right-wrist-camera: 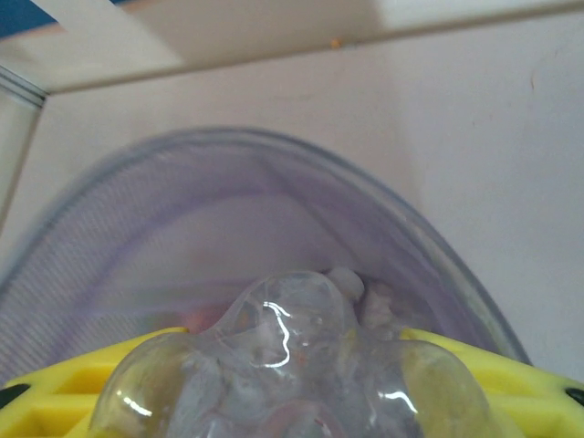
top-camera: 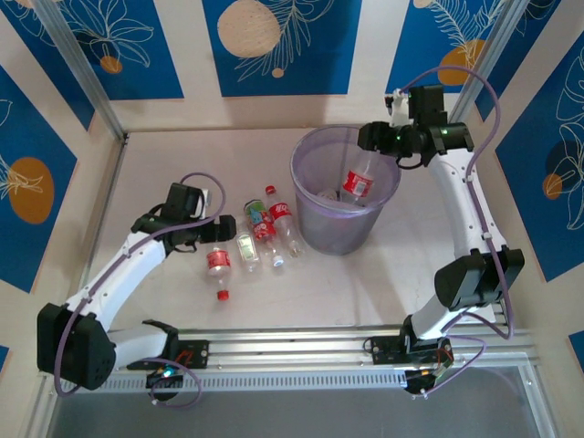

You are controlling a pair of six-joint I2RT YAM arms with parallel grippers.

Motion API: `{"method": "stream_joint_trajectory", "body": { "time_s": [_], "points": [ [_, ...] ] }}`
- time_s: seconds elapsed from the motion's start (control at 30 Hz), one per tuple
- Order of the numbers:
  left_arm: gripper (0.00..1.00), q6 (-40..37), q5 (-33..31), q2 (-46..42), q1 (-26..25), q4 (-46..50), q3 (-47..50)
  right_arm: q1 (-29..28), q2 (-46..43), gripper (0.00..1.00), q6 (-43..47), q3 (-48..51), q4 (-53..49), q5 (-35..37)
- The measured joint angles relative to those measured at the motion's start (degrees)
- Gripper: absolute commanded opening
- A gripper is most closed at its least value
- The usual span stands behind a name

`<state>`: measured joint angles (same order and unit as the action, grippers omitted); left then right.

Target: Put the plastic bottles in the bin

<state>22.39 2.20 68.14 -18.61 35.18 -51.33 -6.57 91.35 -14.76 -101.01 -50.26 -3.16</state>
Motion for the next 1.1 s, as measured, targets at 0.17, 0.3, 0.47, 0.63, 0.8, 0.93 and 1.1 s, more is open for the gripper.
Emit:
{"method": "stream_joint_trajectory", "body": {
  "time_s": [0.17, 0.3, 0.47, 0.63, 0.8, 0.93, 1.1],
  "points": [
    [0.98, 0.0, -0.5, 2.1, 0.0, 0.5, 0.1, -0.8, -1.5, 0.48, 0.2, 5.1, 0.5, 1.3],
    [0.98, 0.0, -0.5, 2.9, 0.0, 0.4, 0.4, -1.1, -2.1, 0.48, 0.2, 7.8, 1.9, 1.9],
    [0.98, 0.0, -0.6, 3.2, 0.0, 0.4, 0.9, -2.1, -2.0, 0.51, 0.1, 10.6, 2.2, 3.0],
    [0.98, 0.0, -0.6, 3.2, 0.0, 0.4, 1.5, -3.3, -1.9, 0.61, -0.4, 11.8, 2.3, 4.2],
    [0.98, 0.0, -0.8, 3.2, 0.0, 0.4, 1.5, -4.0, -1.9, 0.71, -0.5, 11.5, 2.1, 4.3],
    [0.98, 0.0, -0.8, 3.3, 0.0, 0.4, 1.5, -5.0, -1.9, 0.74, -0.5, 9.0, 0.2, 5.4],
    [0.98, 0.0, -0.8, 3.4, 0.0, 0.5, 1.6, -6.6, -1.9, 0.69, 0.3, 4.1, -1.7, 8.2]
  ]
}}
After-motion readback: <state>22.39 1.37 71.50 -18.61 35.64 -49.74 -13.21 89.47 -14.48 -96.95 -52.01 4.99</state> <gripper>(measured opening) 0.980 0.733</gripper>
